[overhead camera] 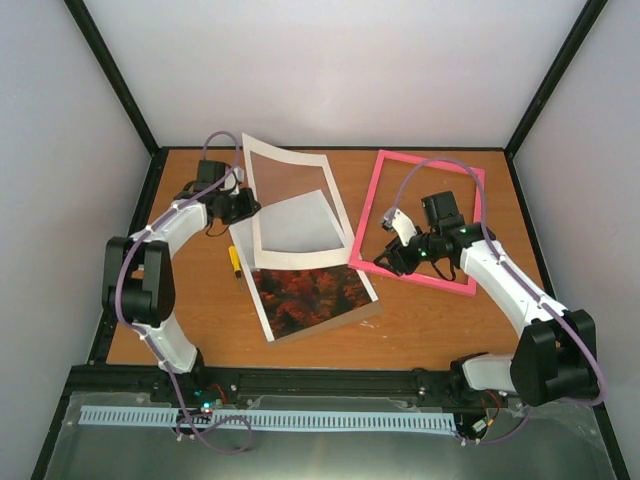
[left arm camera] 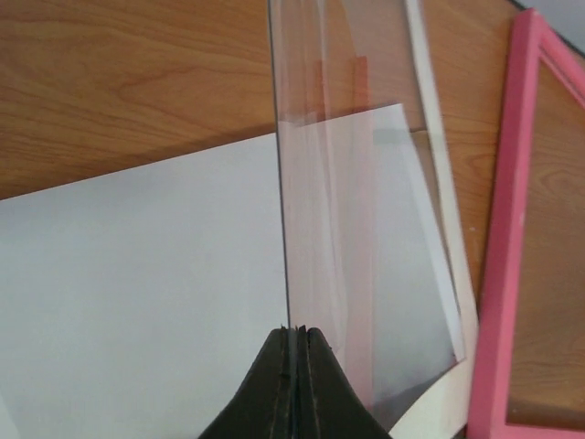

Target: Take the photo out of the frame

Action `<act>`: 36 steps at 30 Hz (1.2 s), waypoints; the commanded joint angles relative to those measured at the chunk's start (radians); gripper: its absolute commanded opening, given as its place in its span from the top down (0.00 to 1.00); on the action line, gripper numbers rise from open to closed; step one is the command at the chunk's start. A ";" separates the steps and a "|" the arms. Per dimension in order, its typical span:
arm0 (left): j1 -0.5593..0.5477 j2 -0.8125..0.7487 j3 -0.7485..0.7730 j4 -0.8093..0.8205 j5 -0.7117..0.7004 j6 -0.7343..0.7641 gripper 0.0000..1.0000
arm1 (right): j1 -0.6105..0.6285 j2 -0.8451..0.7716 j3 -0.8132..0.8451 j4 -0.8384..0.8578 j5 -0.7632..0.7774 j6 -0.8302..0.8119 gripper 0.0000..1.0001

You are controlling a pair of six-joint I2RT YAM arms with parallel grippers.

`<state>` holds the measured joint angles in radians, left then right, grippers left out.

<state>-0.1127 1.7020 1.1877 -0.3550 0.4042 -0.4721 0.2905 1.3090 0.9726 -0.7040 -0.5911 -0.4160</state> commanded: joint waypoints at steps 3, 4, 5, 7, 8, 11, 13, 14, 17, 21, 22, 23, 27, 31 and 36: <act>0.011 0.115 0.110 0.014 -0.044 0.013 0.99 | 0.006 -0.050 -0.050 0.019 0.092 -0.060 0.40; 0.011 0.141 0.125 0.019 -0.048 0.009 0.99 | 0.007 -0.047 -0.047 0.014 0.092 -0.061 0.40; 0.011 0.166 0.142 0.025 -0.050 0.006 0.99 | 0.006 -0.045 -0.045 0.011 0.092 -0.064 0.40; 0.011 0.219 0.185 0.036 -0.062 0.001 0.99 | 0.007 -0.039 -0.049 0.005 0.103 -0.081 0.38; 0.011 0.242 0.203 0.032 -0.061 -0.007 0.99 | 0.007 -0.032 -0.048 -0.003 0.114 -0.098 0.37; 0.011 0.282 0.216 0.038 -0.003 -0.036 0.99 | 0.007 -0.010 -0.058 -0.018 0.200 -0.194 0.36; 0.012 0.275 0.186 0.054 0.022 -0.047 0.99 | 0.006 0.001 -0.104 0.015 0.302 -0.291 0.36; 0.012 0.263 0.163 0.062 0.025 -0.048 0.99 | 0.006 0.010 -0.123 0.036 0.355 -0.333 0.36; 0.012 0.232 0.115 0.074 -0.006 -0.029 0.98 | 0.007 0.049 -0.148 0.074 0.440 -0.431 0.36; 0.011 0.211 0.082 0.066 -0.050 -0.014 0.78 | 0.007 0.140 -0.117 0.088 0.444 -0.483 0.36; 0.011 0.201 0.071 0.071 -0.058 -0.017 0.73 | 0.007 0.164 -0.104 0.082 0.436 -0.498 0.36; 0.011 0.190 0.062 0.071 -0.070 -0.022 0.67 | 0.006 0.186 -0.090 0.070 0.425 -0.514 0.36; 0.012 0.110 0.015 0.053 -0.172 -0.049 0.51 | 0.007 0.256 -0.052 0.046 0.430 -0.562 0.40; 0.011 -0.009 -0.089 0.072 -0.227 -0.087 0.47 | 0.007 0.274 -0.049 0.016 0.449 -0.609 0.58; 0.002 -0.160 -0.252 0.120 -0.155 -0.119 0.47 | 0.007 0.221 -0.100 -0.055 0.480 -0.680 0.79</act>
<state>-0.1070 1.6363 1.0286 -0.2794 0.2291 -0.5480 0.2905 1.5761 0.9039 -0.6830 -0.1421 -1.0126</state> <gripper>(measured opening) 0.530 0.242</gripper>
